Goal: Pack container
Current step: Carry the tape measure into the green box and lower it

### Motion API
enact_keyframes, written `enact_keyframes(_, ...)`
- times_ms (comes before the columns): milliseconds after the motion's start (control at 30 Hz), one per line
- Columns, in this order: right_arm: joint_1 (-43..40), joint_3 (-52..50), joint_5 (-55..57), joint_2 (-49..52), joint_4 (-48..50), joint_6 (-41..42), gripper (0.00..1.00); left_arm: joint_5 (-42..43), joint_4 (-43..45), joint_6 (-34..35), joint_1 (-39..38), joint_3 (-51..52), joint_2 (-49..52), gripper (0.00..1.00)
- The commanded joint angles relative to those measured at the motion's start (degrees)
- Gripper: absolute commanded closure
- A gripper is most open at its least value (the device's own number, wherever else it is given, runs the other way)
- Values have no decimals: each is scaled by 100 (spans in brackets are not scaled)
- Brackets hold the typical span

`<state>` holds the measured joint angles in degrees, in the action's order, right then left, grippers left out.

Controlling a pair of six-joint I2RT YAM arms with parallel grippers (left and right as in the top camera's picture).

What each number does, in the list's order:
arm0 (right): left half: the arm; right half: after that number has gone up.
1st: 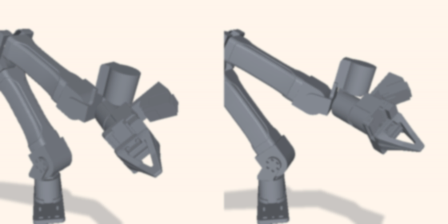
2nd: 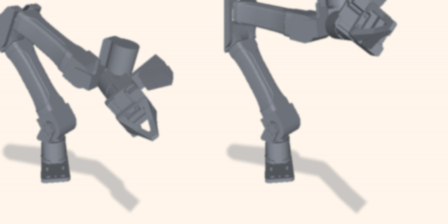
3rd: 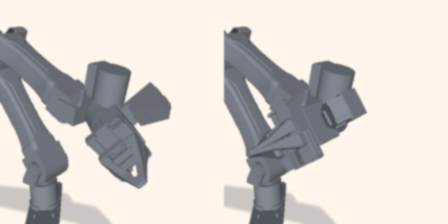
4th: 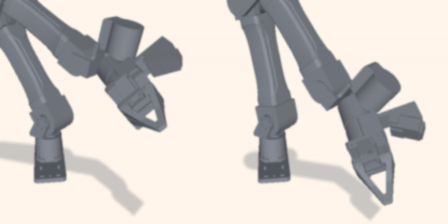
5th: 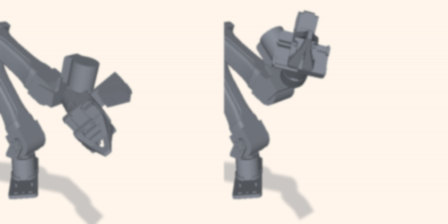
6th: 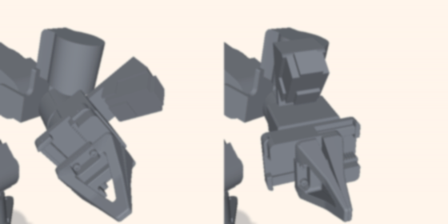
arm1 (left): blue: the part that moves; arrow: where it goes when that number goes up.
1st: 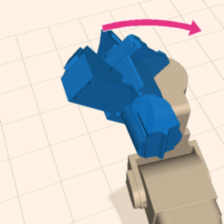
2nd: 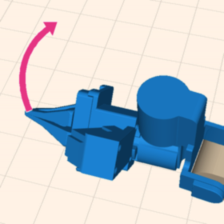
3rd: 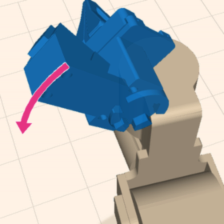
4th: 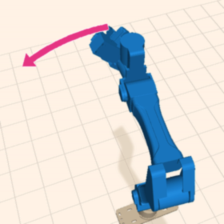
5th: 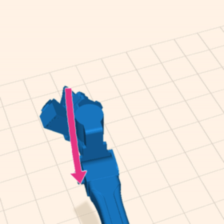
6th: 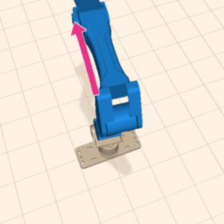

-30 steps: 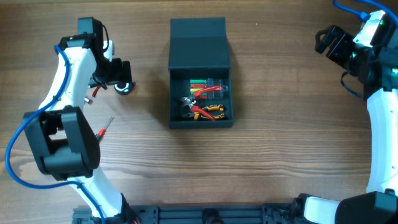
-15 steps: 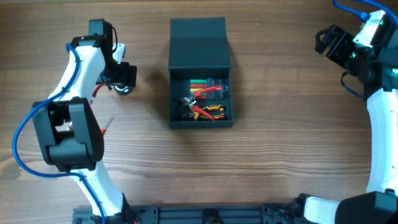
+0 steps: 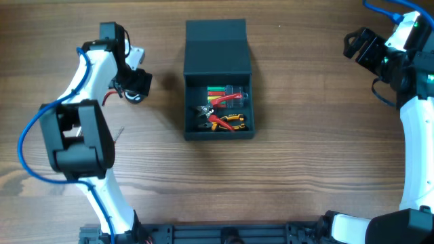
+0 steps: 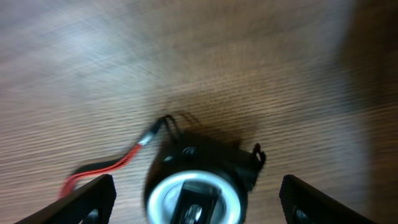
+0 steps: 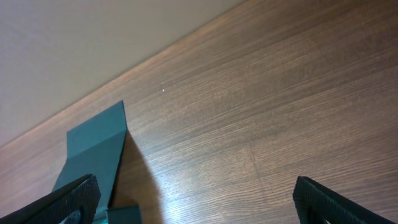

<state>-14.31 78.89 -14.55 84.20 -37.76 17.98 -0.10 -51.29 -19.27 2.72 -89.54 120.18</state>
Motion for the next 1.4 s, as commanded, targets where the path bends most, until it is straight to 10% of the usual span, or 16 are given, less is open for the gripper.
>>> enact_keyframes(0, 2, 33, -7, 2, 0, 20, 0, 111, -13, -136, 0, -4, 205, 12)
enact_keyframes(500, 2, 33, -7, 2, 2, 22, 0, 107, 94, -326, 0, 420, 264, 28)
enact_keyframes(833, 2, 33, -7, 2, 2, 22, 0, 48, 4, -210, -13, 363, -26, 95)
enact_keyframes(1367, 2, 33, -7, 2, 2, 20, 0, 50, 20, 22, -1515, -70, -2579, 96)
